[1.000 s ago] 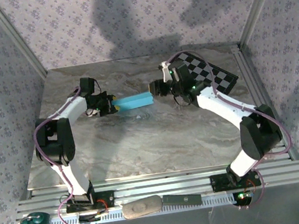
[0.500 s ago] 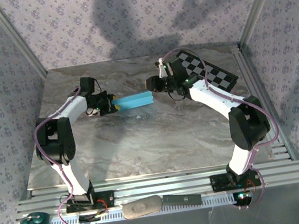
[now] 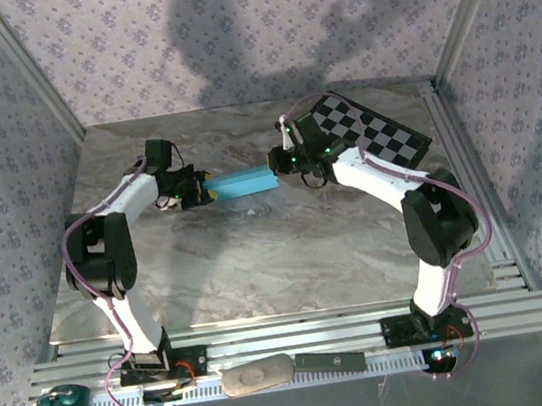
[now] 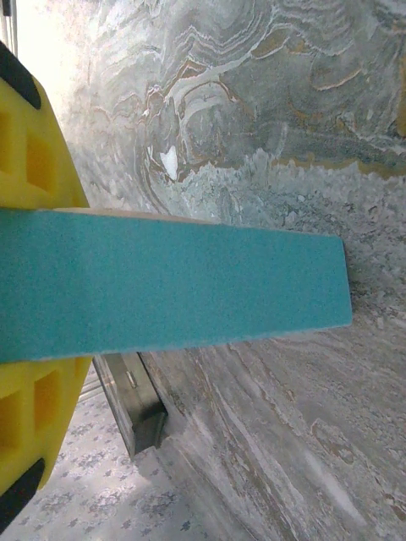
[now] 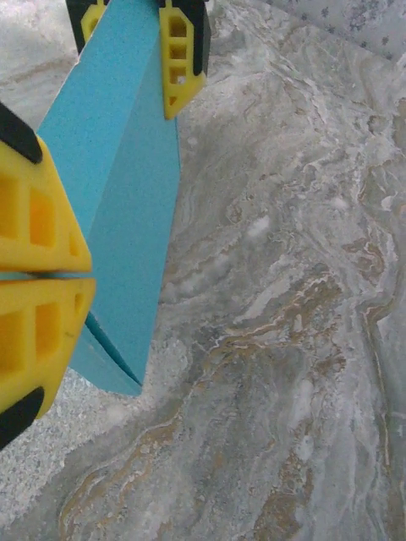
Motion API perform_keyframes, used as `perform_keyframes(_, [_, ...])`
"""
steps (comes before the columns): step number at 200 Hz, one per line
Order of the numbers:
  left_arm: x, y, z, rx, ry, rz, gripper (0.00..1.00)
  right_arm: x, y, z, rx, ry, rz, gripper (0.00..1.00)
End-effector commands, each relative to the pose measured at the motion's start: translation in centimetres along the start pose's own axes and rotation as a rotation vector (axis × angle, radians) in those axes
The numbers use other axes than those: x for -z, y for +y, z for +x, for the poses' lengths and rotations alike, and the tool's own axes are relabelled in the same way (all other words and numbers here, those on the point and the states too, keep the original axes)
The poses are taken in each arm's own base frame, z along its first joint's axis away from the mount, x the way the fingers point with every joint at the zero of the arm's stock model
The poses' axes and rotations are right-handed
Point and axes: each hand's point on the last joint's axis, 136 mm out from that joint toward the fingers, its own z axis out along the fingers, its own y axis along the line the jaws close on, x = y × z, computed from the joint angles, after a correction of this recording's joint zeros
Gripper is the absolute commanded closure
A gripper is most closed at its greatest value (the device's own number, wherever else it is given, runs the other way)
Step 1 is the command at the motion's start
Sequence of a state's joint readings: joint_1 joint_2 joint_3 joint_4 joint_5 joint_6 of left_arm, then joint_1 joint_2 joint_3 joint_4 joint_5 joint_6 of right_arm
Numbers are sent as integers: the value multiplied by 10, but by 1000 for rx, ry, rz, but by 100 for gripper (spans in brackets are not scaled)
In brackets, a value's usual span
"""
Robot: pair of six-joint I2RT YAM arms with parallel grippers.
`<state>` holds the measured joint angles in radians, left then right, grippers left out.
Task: Fold the paper box
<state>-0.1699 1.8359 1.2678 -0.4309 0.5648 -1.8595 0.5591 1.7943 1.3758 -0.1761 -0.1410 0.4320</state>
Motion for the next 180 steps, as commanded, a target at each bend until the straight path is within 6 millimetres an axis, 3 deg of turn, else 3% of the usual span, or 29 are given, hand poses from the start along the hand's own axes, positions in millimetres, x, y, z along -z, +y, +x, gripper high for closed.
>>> perform_keyframes(1, [-13, 22, -22, 76, -60, -94, 100, -9, -4, 7, 97, -31, 52, 92])
perform_keyframes(45, [-16, 23, -26, 78, -59, -113, 100, -20, -6, 17, 185, -105, 51, 99])
perform_keyframes(60, [-16, 23, -27, 81, -59, -114, 100, -19, -4, 12, 182, -135, 33, 99])
perform_keyframes(65, [-16, 23, -28, 80, -58, -113, 100, -22, -10, 25, 175, -111, 38, 99])
perform_keyframes(126, [-15, 20, -28, 81, -55, -107, 100, -28, -5, 38, 168, -128, 1, 100])
perform_keyframes(180, [-16, 21, -34, 88, -51, -123, 100, -35, -2, 51, 279, -268, -15, 100])
